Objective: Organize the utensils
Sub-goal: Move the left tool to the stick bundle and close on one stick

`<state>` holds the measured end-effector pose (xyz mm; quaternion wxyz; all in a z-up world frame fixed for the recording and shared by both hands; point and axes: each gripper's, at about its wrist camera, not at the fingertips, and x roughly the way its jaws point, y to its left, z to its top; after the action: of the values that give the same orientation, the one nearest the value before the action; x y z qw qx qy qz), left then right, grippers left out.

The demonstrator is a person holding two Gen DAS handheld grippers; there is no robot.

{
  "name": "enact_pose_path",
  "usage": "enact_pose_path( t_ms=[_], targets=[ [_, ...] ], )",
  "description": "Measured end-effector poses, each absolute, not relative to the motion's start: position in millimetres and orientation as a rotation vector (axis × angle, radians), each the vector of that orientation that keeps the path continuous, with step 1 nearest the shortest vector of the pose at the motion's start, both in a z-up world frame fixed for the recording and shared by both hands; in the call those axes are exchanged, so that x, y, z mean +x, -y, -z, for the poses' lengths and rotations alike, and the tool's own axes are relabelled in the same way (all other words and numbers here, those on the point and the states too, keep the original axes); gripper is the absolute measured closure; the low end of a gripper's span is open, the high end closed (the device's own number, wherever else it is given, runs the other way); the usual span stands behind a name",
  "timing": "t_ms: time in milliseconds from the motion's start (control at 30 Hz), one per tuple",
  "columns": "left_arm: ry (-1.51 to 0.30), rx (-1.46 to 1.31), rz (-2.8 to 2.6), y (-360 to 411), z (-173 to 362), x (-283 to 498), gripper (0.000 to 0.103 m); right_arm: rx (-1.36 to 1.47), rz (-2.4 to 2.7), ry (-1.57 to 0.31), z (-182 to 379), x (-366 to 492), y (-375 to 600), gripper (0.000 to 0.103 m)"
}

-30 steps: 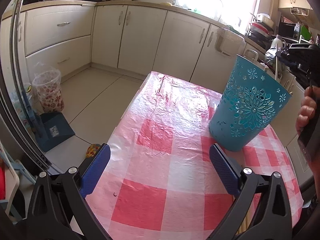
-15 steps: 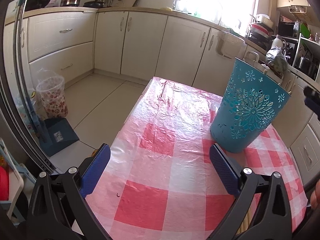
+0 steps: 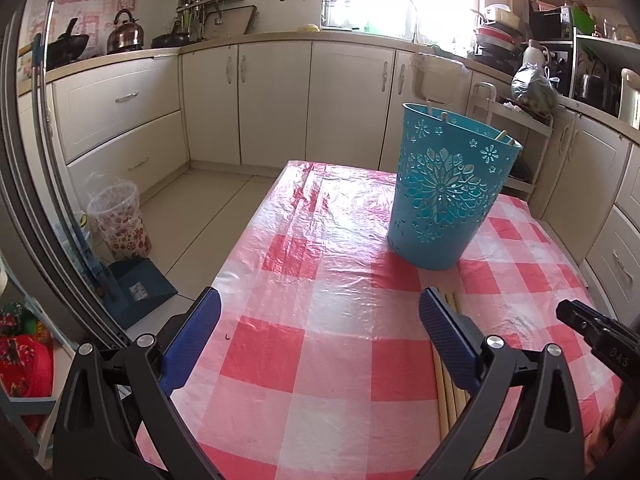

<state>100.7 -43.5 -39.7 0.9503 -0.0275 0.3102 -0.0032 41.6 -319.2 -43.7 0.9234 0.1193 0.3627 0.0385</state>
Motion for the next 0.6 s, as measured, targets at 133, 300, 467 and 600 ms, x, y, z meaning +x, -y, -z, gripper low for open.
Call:
enact_pose_path(
  t_ms=[133,300,467,600],
  targets=[
    [-0.649,-0.049,0.001,48.6,39.7,91.2,0.008,0.214,-0.118,-0.797,57.8,40.7,305.1,0.068],
    [-0.672,-0.065,-0.014,43.8,41.6,86.7,0.008,0.171,-0.170,-0.845,68.1,44.7,285.6,0.068],
    [-0.694,-0.093,-0.037,33.6,45.4,89.0,0.008,0.150,-0.205,-0.874,74.2,49.8,271.5,0.068],
    [-0.705,-0.111,-0.049,27.3,48.3,89.6,0.008,0.171,-0.220,-0.895,75.2,57.4,266.1,0.068]
  ],
)
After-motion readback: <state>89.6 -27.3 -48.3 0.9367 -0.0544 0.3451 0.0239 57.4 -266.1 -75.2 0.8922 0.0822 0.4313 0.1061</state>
